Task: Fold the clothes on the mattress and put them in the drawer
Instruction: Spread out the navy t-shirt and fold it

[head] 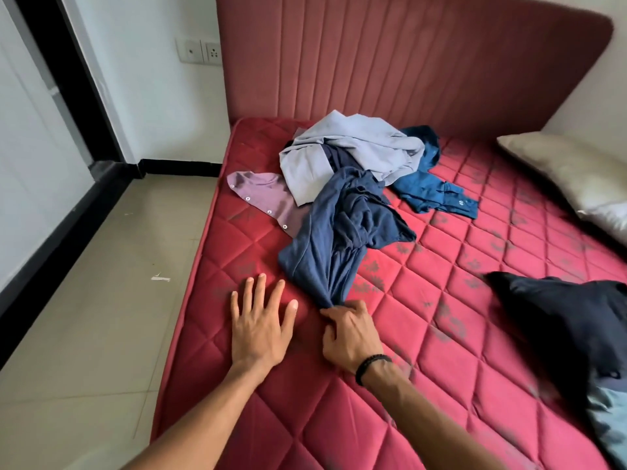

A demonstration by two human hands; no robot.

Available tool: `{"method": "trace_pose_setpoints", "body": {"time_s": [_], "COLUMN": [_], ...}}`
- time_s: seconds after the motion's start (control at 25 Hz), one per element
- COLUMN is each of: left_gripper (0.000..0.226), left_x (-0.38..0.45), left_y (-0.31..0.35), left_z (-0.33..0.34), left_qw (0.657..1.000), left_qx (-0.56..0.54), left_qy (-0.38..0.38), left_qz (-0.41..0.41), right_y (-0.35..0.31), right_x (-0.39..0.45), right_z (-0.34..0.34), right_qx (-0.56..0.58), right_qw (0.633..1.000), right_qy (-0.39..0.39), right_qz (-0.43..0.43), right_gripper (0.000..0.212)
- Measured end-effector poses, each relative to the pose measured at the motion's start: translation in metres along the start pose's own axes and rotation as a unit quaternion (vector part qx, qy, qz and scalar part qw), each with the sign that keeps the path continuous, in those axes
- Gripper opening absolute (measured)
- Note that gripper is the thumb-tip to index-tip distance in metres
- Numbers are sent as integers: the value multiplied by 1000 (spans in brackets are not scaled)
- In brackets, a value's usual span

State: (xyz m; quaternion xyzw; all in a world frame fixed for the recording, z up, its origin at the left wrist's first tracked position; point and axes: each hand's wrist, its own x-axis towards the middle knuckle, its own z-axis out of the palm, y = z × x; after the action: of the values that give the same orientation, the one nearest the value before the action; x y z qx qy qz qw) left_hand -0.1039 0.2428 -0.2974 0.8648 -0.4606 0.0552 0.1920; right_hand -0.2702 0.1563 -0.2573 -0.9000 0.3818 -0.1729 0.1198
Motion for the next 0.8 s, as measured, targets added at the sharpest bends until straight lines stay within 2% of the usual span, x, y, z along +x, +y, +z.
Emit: {"method": "trace_pose_setpoints", "body": {"time_s": [0.2,0.28,0.36,0.44,0.52,0.6,0.68,0.76,0.8], "left_gripper": [75,75,66,46,32,17,1,17,22], "left_x": [-62,-81,-102,-133,-167,-184,-188,-189,-189], "left_y": [6,12,14,14,21,28,28,24,19], "left_z": [-18,-28,-36,-44,-67,-97,-112,-121,-117], "left_qw": [997,990,980,965,910,822,715,615,585], "left_qx": [-76,-132,-194,-254,-373,-472,-590,-672,-689], "left_qy": [16,36,40,57,69,36,-28,-88,-89], "left_qz": [24,24,15,-22,-166,-316,-375,-403,-418], "right_y": [-36,-57,-74,-80,-78,-70,-61,-54,-51], "right_x": [-111,-158,-201,-234,-243,-237,-230,-229,-229], "right_z": [-13,-16,-13,-7,-10,-15,-22,-24,-25], "right_qx": [41,79,73,75,146,232,263,244,243], "right_qw": [999,996,997,996,985,957,939,952,956], "right_qy": [8,18,9,22,57,105,123,97,80], "right_qz": [10,25,31,31,70,142,182,158,145], "right_gripper": [23,30,39,35,34,39,42,27,17]}}
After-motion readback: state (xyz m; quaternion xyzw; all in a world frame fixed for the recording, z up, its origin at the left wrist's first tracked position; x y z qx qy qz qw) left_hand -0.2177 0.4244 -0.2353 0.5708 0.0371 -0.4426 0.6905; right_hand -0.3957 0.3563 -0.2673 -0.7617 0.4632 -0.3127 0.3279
